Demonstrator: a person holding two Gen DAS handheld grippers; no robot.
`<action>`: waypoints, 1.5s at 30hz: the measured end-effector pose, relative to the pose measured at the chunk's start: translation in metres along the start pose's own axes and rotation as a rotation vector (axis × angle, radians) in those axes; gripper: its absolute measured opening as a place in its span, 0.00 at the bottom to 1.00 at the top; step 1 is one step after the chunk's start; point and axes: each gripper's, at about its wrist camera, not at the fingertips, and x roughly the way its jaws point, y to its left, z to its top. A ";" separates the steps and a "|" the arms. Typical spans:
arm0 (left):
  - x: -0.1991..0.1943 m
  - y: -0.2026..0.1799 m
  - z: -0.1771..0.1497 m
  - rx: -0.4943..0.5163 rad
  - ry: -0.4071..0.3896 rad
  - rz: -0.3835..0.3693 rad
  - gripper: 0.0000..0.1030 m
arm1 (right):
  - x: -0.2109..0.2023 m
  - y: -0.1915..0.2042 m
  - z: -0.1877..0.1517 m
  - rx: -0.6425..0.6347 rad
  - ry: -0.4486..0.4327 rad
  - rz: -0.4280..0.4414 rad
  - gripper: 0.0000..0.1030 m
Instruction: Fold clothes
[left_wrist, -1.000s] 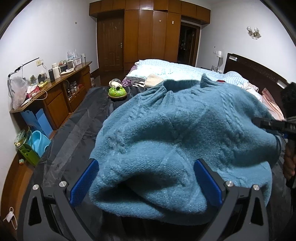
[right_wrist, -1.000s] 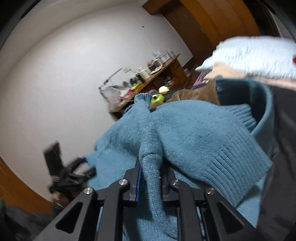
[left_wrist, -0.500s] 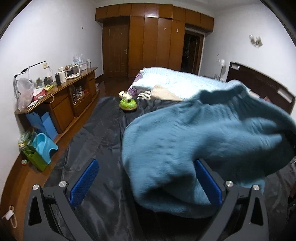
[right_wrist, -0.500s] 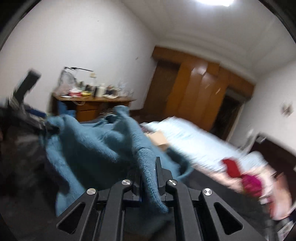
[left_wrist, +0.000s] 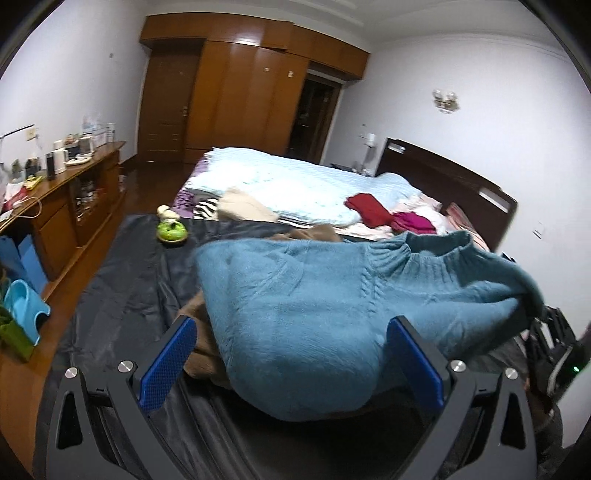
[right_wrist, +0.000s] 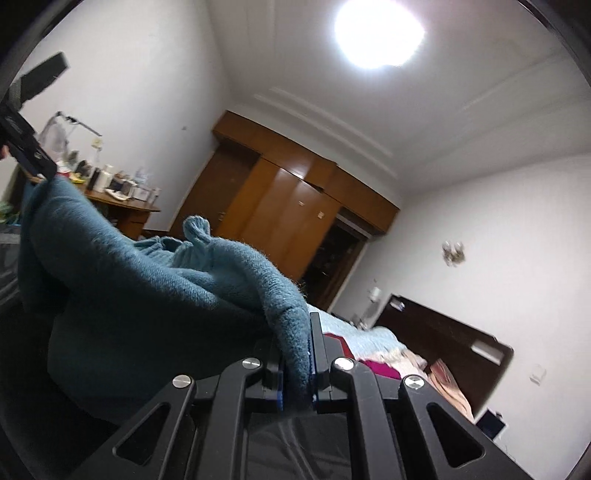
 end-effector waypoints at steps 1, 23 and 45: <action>-0.002 -0.003 -0.001 0.007 0.007 -0.007 1.00 | 0.001 -0.004 -0.003 0.012 0.012 -0.008 0.09; 0.136 -0.111 0.044 0.711 0.221 0.017 1.00 | -0.026 -0.048 -0.070 0.140 0.128 0.006 0.09; 0.192 -0.114 0.044 0.752 0.348 -0.153 0.95 | -0.014 -0.065 -0.090 0.156 0.159 -0.054 0.10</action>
